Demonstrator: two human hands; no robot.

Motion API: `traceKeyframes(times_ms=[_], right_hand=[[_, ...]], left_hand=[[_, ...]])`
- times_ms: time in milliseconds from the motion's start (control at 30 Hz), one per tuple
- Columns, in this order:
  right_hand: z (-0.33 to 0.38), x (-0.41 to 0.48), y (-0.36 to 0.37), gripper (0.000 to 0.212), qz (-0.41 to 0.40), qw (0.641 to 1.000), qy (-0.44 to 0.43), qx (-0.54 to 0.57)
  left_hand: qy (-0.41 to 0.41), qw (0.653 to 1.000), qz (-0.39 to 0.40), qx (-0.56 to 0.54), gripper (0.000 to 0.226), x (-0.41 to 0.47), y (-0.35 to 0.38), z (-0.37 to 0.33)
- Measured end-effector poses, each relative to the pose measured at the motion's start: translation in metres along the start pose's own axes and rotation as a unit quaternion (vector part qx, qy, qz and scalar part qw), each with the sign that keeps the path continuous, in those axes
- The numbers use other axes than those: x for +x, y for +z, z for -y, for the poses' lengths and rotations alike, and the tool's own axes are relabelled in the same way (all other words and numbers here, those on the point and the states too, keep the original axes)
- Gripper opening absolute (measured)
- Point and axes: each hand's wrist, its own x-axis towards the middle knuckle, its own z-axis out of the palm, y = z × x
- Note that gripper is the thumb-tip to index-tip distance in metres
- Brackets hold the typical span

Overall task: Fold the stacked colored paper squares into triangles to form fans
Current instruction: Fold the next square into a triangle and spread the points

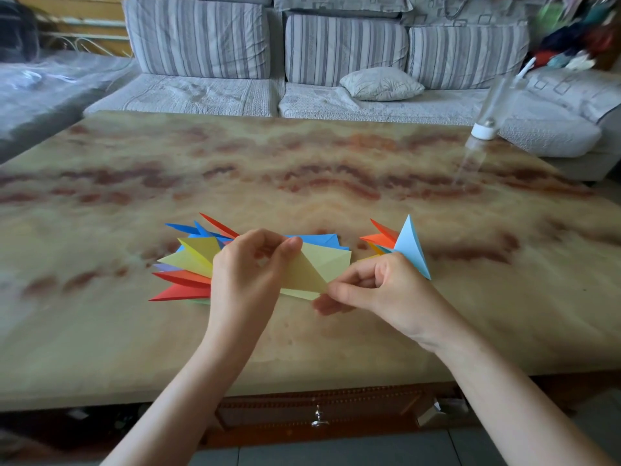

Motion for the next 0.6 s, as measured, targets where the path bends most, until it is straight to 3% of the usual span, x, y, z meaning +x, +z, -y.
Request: traceKeyframes(times_ms=[133, 367, 600], right_hand=[[0.001, -0.004, -0.008, 0.012, -0.001, 1.0, 0.004, -0.014], [0.002, 0.002, -0.003, 0.012, -0.095, 0.995, -0.013, 0.03], [-0.002, 0.008, 0.013, 0.004, -0.11, 0.993, -0.035, 0.005]], left_hand=[[-0.024, 0.999, -0.026, -0.032, 0.018, 0.014, -0.012, 0.003], [-0.022, 0.998, 0.033, -0.051, 0.019, 0.0, -0.001, 0.0], [-0.021, 0.996, 0.051, -0.066, 0.017, -0.01, 0.01, -0.002]])
